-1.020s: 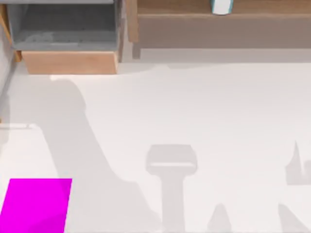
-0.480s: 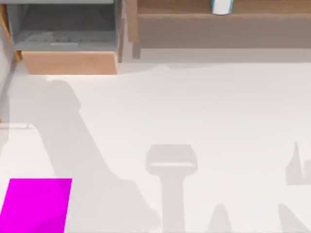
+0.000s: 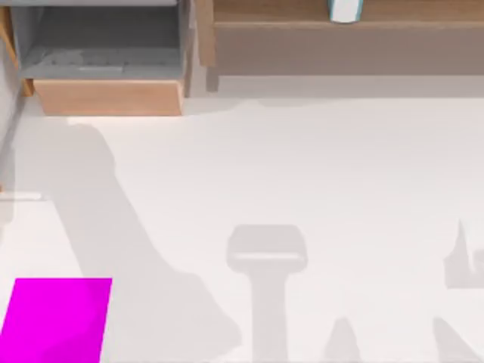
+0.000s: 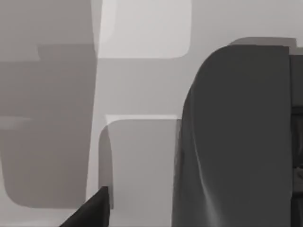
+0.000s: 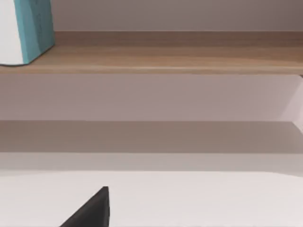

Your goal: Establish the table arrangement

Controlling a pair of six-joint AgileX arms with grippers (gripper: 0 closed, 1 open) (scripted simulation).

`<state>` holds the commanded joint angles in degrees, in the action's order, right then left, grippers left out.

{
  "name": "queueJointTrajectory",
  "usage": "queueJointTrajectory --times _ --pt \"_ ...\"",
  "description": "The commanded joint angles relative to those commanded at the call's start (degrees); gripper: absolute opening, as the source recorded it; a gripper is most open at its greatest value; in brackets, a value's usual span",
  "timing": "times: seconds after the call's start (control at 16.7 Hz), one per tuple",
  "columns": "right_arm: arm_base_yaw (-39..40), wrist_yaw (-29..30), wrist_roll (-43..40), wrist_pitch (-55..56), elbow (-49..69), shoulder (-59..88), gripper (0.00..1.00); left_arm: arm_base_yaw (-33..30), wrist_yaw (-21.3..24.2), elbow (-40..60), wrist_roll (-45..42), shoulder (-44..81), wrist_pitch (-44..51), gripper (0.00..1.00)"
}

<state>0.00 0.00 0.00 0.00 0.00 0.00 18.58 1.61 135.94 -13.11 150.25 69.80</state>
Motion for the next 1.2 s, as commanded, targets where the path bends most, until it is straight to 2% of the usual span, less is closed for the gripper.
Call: queueJointTrajectory --times 0.06,0.84,1.2 --pt "0.0 0.0 0.0 0.0 0.0 0.0 1.0 0.0 0.0 0.0 0.0 0.0 0.0 1.0" --pt "0.0 0.0 0.0 0.0 0.0 0.0 1.0 0.0 0.0 0.0 0.0 0.0 0.0 0.02" --pt "0.0 0.0 0.0 0.0 0.0 0.0 1.0 0.0 0.0 0.0 0.0 0.0 0.0 0.0"
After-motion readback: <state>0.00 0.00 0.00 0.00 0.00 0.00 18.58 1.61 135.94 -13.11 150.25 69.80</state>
